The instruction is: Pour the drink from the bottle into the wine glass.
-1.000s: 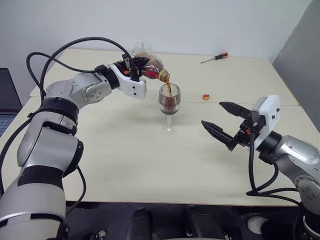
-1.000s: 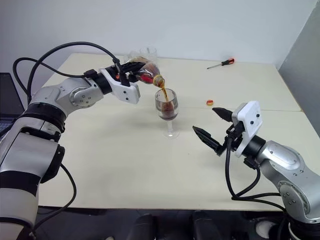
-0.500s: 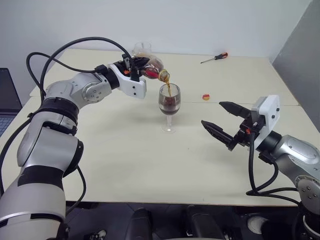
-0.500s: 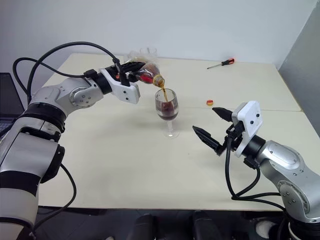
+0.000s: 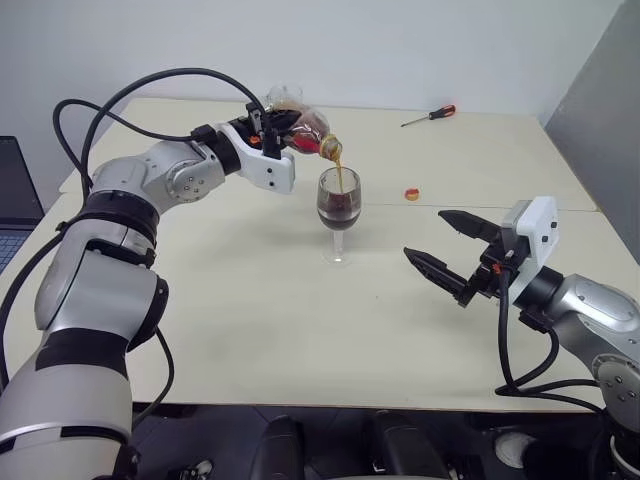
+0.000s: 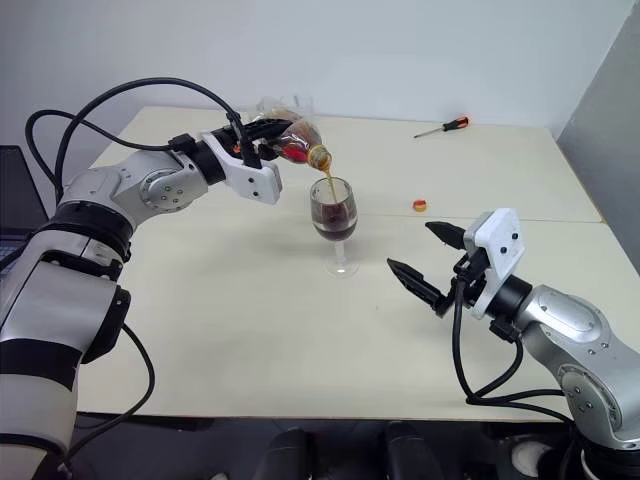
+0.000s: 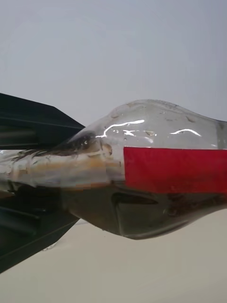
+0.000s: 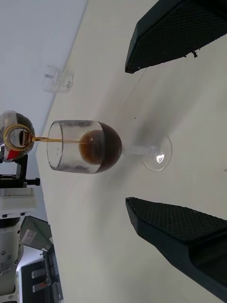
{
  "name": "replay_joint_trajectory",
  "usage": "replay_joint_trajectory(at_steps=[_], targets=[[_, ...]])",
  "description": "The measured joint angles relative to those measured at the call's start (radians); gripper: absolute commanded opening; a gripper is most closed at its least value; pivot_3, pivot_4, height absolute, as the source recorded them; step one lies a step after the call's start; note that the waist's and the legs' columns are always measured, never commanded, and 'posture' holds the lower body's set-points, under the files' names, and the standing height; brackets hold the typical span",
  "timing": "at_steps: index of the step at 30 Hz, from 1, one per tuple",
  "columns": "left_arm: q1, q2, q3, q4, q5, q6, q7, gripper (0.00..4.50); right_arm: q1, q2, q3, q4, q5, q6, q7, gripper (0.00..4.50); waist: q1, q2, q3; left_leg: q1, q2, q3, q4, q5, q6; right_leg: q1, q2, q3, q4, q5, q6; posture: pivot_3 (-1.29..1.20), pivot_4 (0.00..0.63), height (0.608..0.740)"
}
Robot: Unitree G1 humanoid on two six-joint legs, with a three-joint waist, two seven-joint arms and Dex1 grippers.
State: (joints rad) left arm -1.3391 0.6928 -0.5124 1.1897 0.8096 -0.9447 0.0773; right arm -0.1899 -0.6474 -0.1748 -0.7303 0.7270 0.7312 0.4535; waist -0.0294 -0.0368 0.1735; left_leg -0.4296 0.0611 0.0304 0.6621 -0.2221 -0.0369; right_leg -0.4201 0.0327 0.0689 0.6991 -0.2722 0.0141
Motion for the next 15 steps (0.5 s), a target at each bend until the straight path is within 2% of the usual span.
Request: replay_joint_trajectory(at_steps=[15], targets=[[0.000, 0.000, 0.000, 0.002, -0.003, -0.001, 0.000, 0.74, -0.010, 0.000, 0.000, 0.006, 0.000, 0.000, 0.001, 4.50, 0.000, 0.000, 0.000, 0.000, 0.000, 0.000, 0.000, 0.000, 0.000, 0.000, 0.000, 0.000, 0.000, 0.000, 0.000, 0.00, 0.150, 0.740]])
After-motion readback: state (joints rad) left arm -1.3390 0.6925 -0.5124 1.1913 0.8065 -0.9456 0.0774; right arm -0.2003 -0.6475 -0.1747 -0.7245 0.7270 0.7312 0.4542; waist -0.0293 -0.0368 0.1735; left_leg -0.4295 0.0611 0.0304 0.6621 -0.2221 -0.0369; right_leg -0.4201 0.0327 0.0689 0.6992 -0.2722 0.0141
